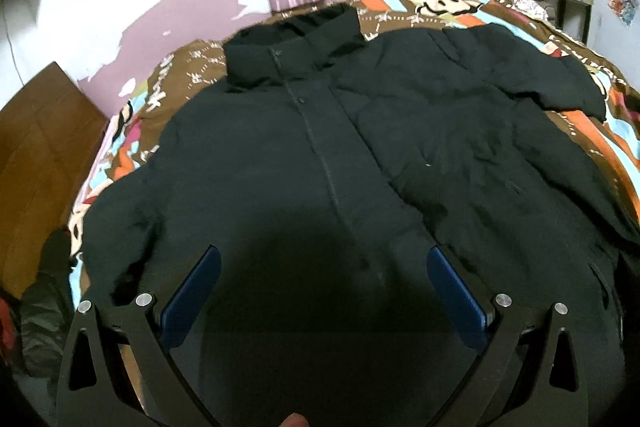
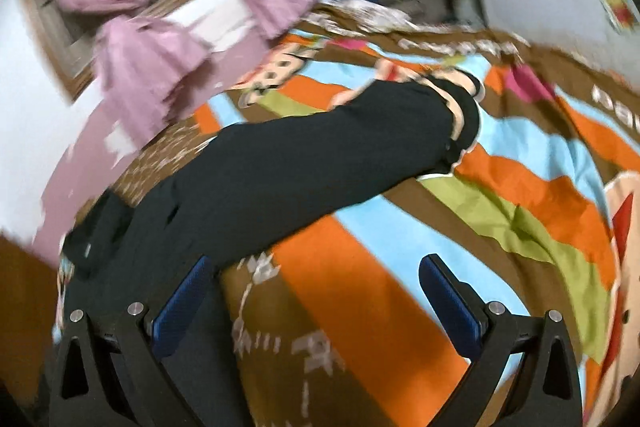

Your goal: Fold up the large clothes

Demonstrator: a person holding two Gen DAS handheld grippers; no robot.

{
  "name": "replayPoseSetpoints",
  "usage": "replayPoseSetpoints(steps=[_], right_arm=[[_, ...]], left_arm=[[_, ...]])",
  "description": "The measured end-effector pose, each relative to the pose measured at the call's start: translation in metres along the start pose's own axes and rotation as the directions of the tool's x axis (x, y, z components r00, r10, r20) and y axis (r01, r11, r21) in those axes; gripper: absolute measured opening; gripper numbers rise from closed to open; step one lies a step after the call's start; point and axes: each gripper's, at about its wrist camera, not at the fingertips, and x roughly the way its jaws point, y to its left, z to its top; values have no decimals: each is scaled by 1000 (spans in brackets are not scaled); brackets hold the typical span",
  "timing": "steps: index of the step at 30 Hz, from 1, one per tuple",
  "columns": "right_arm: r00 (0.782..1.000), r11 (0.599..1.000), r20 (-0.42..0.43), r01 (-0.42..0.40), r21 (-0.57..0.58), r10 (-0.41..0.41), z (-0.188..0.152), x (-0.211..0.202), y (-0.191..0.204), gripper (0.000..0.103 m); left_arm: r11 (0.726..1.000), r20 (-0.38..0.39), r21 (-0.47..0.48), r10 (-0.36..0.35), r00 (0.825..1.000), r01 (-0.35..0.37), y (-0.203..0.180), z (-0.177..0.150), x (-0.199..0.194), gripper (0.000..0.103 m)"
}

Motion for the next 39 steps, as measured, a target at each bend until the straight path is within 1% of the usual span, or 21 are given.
replayPoseSetpoints(steps=[2, 4, 7, 9, 11, 14, 16, 17, 18, 19, 20, 22, 24, 26, 27, 29, 32, 34, 37, 39], right_arm=[[1000, 994, -23, 11, 110, -9, 14, 21, -6, 103], [999, 985, -41, 27, 171, -21, 22, 36, -11, 103], [999, 971, -52, 25, 238, -13, 28, 58, -21, 103], [999, 962, -47, 2, 274, 12, 30, 69, -30, 103], [997, 956, -51, -45, 291, 62, 35, 83, -41, 103], [994, 953, -55, -76, 295, 96, 38, 94, -48, 103], [988, 943, -51, -124, 310, 146, 40, 103, -54, 103], [984, 937, -53, -143, 319, 169, 40, 107, -56, 101], [981, 932, -50, -160, 326, 186, 40, 111, -59, 98], [980, 929, -49, -166, 330, 193, 40, 113, -61, 87], [979, 926, -47, -172, 337, 199, 40, 115, -63, 71], [978, 919, -42, -176, 353, 204, 41, 119, -69, 61], [974, 904, -28, -198, 380, 225, 41, 122, -74, 56], [971, 891, -13, -213, 401, 238, 42, 122, -79, 39], [970, 887, -7, -221, 406, 245, 42, 123, -81, 36], [963, 874, 6, -249, 418, 271, 44, 123, -85, 24], [957, 866, 23, -272, 420, 290, 48, 123, -85, 15], [957, 870, 34, -277, 407, 289, 50, 119, -83, 13], [956, 870, 59, -286, 401, 287, 52, 113, -81, 11], [958, 873, 73, -284, 397, 279, 53, 108, -80, 11]], left_arm=[[1000, -18, -23, -6, 1000, 5, -2, 9, 11, 101], [999, -25, -47, -13, 1000, 12, -2, 18, 18, 101], [997, -33, -73, -22, 999, 19, -3, 33, 28, 101], [996, -27, -86, -30, 999, 28, -6, 44, 34, 101], [995, -11, -92, -37, 999, 36, -13, 53, 37, 101], [993, 38, -97, -60, 997, 63, -23, 72, 45, 101], [992, 60, -100, -77, 995, 83, -31, 85, 52, 101], [990, 71, -102, -91, 993, 98, -35, 92, 56, 101], [988, 80, -103, -107, 991, 115, -40, 99, 60, 101], [986, 86, -101, -121, 989, 129, -46, 104, 63, 101], [984, 92, -96, -138, 986, 147, -53, 110, 67, 101], [981, 96, -84, -167, 981, 175, -67, 121, 76, 101], [977, 89, -73, -195, 977, 202, -83, 132, 88, 101], [973, 72, -74, -211, 975, 217, -98, 141, 102, 101], [973, 59, -76, -214, 975, 218, -105, 145, 110, 101], [974, 29, -75, -212, 977, 213, -115, 148, 125, 101], [980, -39, -44, -194, 980, 192, -130, 145, 149, 101], [983, -101, -26, -184, 978, 183, -137, 142, 165, 102], [970, -122, -81, -236, 964, 227, -125, 144, 173, 102], [965, -136, -106, -252, 958, 239, -115, 144, 175, 102]])
